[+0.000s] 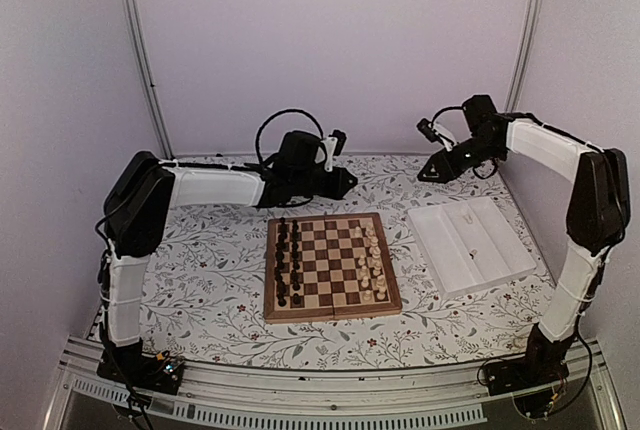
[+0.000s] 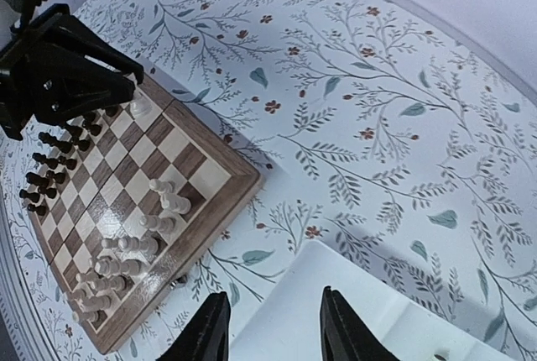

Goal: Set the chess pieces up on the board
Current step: Place the chess piece on the chessboard.

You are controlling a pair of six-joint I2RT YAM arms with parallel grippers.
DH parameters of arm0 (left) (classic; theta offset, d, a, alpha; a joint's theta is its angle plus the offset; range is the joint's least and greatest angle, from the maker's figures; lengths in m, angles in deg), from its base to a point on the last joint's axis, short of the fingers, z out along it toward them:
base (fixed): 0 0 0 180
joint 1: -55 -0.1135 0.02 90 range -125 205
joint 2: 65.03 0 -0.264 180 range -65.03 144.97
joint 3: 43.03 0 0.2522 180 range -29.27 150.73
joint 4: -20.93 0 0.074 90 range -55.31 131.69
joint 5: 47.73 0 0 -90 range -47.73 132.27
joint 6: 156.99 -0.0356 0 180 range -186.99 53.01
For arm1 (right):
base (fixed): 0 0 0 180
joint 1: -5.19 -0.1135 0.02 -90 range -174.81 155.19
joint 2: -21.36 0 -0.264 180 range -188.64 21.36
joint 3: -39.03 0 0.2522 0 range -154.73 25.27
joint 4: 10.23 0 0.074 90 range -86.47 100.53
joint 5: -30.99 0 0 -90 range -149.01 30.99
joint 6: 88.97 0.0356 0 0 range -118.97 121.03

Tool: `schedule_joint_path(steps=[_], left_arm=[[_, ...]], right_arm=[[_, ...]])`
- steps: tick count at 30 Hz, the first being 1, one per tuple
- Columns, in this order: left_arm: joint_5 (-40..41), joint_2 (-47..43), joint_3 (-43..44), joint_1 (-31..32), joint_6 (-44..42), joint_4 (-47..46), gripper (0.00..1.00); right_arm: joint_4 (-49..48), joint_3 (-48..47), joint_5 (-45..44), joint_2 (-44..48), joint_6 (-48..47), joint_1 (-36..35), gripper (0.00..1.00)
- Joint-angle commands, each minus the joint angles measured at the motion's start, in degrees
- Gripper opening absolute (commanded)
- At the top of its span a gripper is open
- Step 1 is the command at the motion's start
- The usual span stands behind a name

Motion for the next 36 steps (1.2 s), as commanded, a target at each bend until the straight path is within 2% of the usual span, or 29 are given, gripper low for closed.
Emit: schedule_joint_path(steps=[1, 4, 7, 10, 22, 36], left_arm=[[6.49, 4.83, 5.31, 3.34, -13.05, 0.89, 0.0], [7.35, 7.36, 7.98, 4.35, -16.7, 0.94, 0.0], [7.35, 9.23, 9.38, 4.48, -18.72, 0.41, 0.0], [7.35, 10.58, 10.23, 4.48, -20.09, -0.19, 0.0], [7.35, 15.03, 13.72, 4.48, -18.2, 3.09, 0.0], [7.35, 14.43, 11.54, 4.57, -18.3, 4.5, 0.0]], right_arm=[[-6.36, 10.96, 5.56, 10.76, -2.03, 6.17, 0.4], [-11.51, 19.54, 9.1, 18.25, -1.73, 9.59, 0.46], [-16.72, 26.78, 9.6, 24.8, -2.67, 9.83, 0.51], [-19.47, 29.92, 9.29, 28.34, -3.27, 9.92, 0.54], [-19.77, 30.85, 9.26, 26.5, -4.91, 9.95, 0.55], [-19.89, 31.16, 9.57, 25.13, -6.11, 9.98, 0.55]])
